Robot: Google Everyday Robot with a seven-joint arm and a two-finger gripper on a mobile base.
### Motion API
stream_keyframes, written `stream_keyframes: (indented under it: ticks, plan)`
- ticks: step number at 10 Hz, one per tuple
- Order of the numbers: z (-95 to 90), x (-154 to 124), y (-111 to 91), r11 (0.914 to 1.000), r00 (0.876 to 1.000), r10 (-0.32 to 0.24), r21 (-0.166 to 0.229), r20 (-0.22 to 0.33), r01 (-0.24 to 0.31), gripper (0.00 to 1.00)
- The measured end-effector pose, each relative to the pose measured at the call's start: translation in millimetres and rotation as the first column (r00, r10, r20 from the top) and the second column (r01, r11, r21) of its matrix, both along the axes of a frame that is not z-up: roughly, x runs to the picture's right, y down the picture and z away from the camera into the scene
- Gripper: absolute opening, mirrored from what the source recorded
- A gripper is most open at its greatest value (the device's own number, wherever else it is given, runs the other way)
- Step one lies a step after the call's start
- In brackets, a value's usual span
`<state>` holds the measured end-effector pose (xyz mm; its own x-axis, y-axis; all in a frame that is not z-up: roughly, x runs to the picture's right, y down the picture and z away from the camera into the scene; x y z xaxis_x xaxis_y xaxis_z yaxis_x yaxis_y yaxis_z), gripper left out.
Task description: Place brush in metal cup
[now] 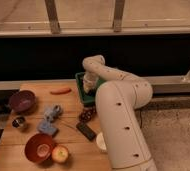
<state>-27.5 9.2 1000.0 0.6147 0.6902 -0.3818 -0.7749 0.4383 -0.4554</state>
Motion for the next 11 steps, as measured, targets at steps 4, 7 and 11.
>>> stream_keyframes:
  ticks: [4,7,11]
  plan:
    - [-58.3,14,-53,0.9922,0.999,-0.008,0.124,-0.041,0.013,0.0]
    - [-90.2,24,-79,0.9792,0.998,-0.016,0.201,-0.058,0.027,0.0]
    - [-118.6,-7,-81,0.9602,0.993,-0.115,0.256,-0.002,0.112,0.0]
